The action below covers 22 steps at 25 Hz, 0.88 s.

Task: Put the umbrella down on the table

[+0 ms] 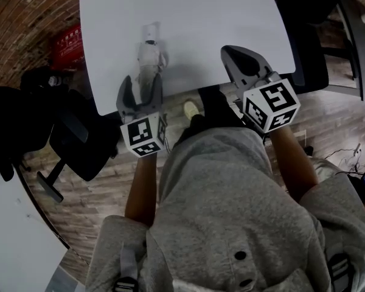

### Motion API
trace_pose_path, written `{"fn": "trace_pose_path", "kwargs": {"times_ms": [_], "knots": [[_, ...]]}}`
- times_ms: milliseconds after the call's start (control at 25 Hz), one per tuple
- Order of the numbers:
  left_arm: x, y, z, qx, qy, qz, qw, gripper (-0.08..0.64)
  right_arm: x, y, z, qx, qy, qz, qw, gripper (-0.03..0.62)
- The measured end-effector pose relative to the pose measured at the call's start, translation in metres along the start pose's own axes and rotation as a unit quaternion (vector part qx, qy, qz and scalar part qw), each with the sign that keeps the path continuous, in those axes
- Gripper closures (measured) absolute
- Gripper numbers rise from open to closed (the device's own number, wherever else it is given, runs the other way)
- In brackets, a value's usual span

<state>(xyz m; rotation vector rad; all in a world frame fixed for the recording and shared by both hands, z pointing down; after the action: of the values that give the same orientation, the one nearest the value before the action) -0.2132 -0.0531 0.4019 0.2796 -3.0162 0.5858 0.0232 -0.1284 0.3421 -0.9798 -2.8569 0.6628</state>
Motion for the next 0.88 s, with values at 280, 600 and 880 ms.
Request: {"fn": "trace_pose_path", "kwargs": {"times_ms": [280,600,880], "knots": [[-0.022,0.015,0.054,0.0,-0.009,-0.01,0.9999,0.389,-0.008,0.015,0.013,-0.021,-0.003,-0.015,1.0,0.565],[-0.042,0.026,0.092,-0.004,-0.02,0.008,0.9998,0.545,-0.015,0.031,0.015,-0.03,-0.012,-0.035,0.999,0.565],[-0.044,0.024,0.098,0.001,-0.018,-0.004,0.9998,0.545,-0.021,0.037,0.02,-0.04,-0.026,-0.042,0.998,0.565]]}}
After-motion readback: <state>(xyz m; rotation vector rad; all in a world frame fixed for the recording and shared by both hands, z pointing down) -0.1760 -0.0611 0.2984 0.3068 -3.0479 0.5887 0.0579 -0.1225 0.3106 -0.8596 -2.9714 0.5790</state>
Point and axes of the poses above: the fingertips, and each gripper's own axes: y backward along the fingers, x to its left, z out of its top, the point moved 6 cm from there along y, backward along the fingers, and after that the axes turned 7 degrees about -z, right-handed, at the moved point
